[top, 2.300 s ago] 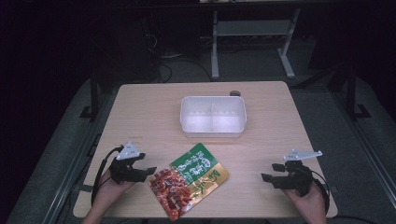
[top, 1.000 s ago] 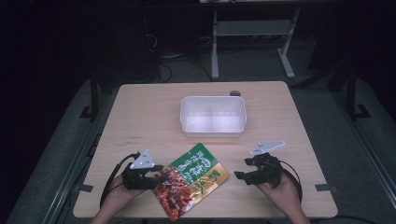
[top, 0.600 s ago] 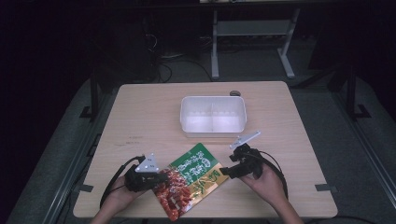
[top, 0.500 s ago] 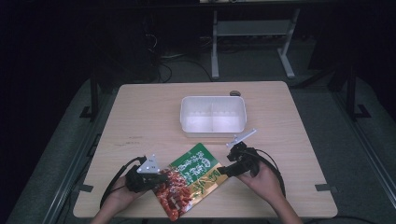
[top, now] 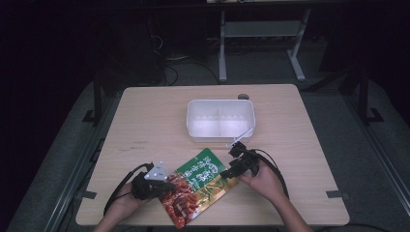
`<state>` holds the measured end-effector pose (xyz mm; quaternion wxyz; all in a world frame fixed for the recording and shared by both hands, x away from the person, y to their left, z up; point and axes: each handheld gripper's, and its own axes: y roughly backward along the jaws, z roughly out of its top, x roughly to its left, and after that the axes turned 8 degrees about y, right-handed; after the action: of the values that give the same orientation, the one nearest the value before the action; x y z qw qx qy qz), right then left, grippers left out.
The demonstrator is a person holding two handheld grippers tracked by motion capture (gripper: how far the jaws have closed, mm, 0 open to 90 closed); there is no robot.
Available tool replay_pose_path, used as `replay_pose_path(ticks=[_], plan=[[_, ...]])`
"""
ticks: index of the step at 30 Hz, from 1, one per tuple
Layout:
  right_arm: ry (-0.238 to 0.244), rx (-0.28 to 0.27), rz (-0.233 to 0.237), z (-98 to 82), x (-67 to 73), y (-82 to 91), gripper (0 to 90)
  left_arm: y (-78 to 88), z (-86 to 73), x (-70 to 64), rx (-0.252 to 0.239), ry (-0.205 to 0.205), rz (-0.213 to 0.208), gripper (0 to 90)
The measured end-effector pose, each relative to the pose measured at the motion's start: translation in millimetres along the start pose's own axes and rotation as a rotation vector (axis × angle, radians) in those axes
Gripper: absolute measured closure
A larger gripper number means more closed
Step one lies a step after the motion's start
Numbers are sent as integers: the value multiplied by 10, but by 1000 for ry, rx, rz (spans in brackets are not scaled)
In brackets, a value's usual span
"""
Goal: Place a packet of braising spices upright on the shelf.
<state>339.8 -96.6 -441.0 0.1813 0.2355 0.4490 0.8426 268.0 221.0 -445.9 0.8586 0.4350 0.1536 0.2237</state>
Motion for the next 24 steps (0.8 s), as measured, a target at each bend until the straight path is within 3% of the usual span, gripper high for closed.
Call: replay_pose_path(ticks=[8,16,19,21,24], plan=[[-1,15,32,38,28,-45,439,-12,-3,1,2,0,-3,893],[-27,-66,92,34,35,84,478,-20,-2,3,6,5,-8,880],[-34,-76,115,39,48,104,512,-22,-1,1,6,4,-8,875],[-39,-80,155,46,52,90,523,-24,0,-2,7,3,-7,874],[-24,-68,160,63,80,60,553,-26,1,-3,6,3,-8,872]])
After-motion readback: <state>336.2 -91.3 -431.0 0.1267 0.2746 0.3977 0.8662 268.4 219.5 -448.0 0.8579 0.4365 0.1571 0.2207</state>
